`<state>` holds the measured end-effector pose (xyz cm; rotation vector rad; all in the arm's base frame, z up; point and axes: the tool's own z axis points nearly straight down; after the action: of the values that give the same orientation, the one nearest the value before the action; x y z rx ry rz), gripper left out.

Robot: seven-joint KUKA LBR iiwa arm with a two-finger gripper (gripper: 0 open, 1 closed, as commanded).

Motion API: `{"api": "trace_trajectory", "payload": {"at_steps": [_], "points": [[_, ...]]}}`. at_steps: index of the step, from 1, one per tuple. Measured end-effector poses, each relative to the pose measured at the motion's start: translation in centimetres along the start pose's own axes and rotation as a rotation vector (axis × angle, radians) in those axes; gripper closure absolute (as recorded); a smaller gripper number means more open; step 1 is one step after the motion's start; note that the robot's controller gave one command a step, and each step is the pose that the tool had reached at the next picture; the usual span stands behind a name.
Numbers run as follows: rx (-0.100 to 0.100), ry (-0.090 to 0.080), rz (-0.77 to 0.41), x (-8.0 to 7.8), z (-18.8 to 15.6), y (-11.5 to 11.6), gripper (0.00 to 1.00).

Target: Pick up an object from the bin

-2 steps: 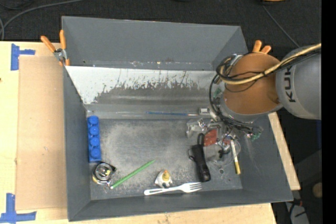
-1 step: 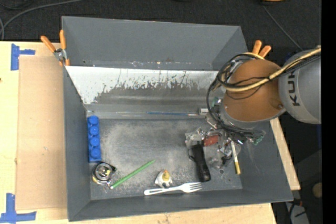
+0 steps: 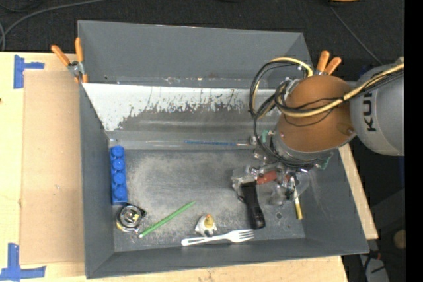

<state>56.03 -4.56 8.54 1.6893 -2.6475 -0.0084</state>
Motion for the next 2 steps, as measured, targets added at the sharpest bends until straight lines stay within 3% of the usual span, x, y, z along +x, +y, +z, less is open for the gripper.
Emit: {"api": "trace_trajectory", "payload": {"at_steps": [1, 2], "points": [[-0.008, -0.002, 0.001, -0.8, 1.53, 0.07, 1.0], [-0.008, -0.002, 0.002, -0.8, 1.52, 0.07, 1.0]]}}
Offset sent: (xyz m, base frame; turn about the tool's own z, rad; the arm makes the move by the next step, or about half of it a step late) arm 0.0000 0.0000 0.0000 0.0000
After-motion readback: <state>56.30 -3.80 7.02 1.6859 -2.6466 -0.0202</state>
